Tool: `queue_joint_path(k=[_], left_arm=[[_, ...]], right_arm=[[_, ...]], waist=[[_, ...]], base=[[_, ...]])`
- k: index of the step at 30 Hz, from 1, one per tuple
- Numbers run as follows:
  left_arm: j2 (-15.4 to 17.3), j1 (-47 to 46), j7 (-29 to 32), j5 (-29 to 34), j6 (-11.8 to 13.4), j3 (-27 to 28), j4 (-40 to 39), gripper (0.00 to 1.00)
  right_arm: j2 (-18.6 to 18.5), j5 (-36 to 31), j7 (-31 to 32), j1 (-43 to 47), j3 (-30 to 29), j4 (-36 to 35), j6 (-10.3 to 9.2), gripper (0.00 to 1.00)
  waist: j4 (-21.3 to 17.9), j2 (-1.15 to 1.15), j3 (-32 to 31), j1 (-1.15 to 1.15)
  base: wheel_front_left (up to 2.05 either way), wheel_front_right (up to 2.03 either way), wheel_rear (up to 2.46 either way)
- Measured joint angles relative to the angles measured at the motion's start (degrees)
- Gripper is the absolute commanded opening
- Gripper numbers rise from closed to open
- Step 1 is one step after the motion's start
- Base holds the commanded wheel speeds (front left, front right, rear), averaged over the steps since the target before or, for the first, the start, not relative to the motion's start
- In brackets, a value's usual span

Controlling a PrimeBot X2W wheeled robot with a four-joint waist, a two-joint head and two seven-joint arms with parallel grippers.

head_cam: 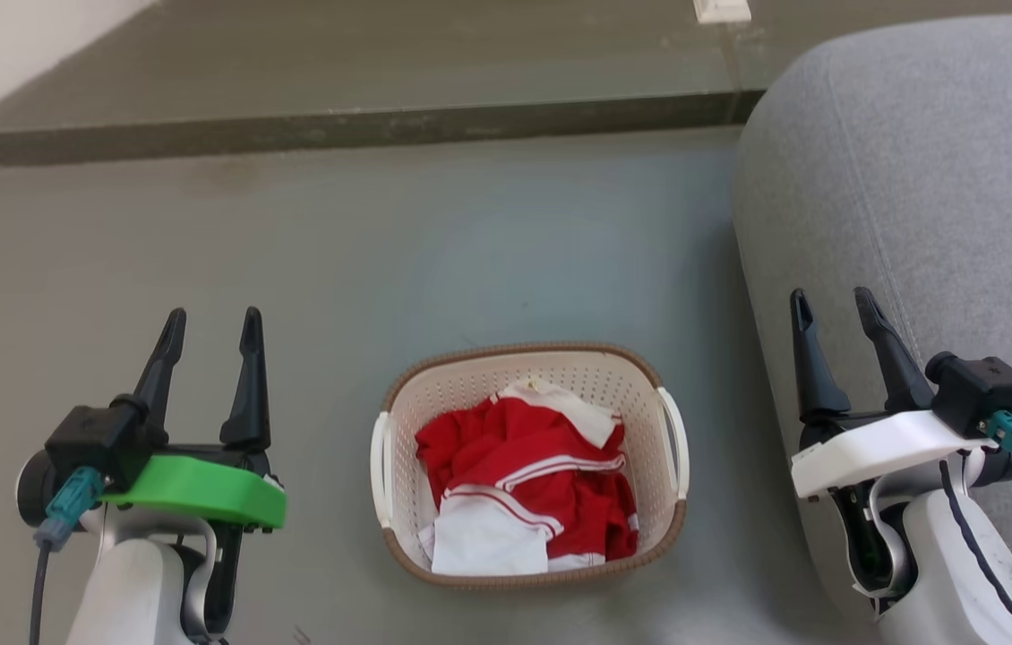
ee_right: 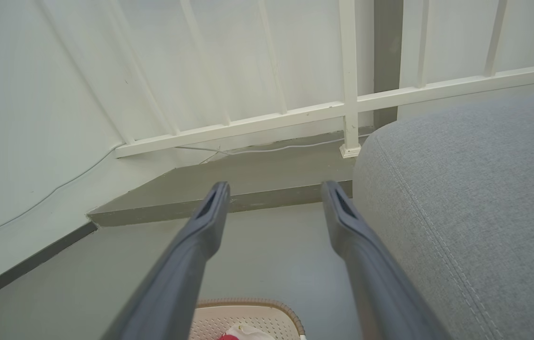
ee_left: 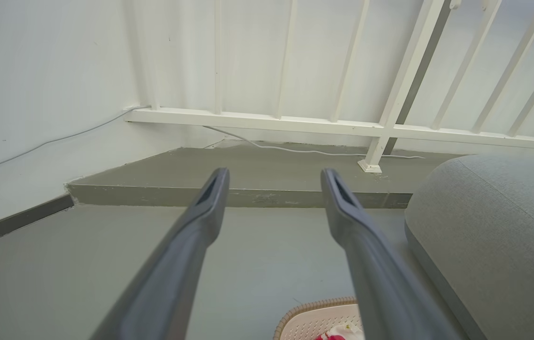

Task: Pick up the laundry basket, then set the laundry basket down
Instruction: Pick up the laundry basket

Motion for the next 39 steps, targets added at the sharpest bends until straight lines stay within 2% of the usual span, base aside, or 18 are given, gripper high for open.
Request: queue_joint_path(k=[9,20,35,39], left_arm=[[-0.07,-4.02,0.0,-0.1,-0.49,-0.94,1.98,1.0],[0.01,-10.37,0.38,-2.77,-0.89,-3.19,10.11,1.0],[0.48,-22.91,5.33,-5.47,-0.92,-6.94,21.0,1.0],[0.48,-24.98,6.69,-6.9,-0.93,-8.58,24.17,1.0]], right_arm=[[0.22,-0.03,0.0,-3.1,0.86,3.94,0.51,1.0],[0.41,0.0,-0.09,-10.63,2.37,11.65,1.14,1.0],[0.37,0.29,0.07,-23.62,5.37,24.92,1.48,1.0],[0.35,2.2,0.46,-26.12,6.98,28.71,1.52,1.0]], waist=[[-1.15,0.0,7.5,0.0],[-2.11,0.0,16.44,0.01],[-2.6,0.0,28.86,0.01],[-2.42,0.0,31.97,0.01]], base=[[0.0,0.0,0.0],[0.0,0.0,0.0],[0.0,0.0,0.0],[0.0,0.0,0.0]])
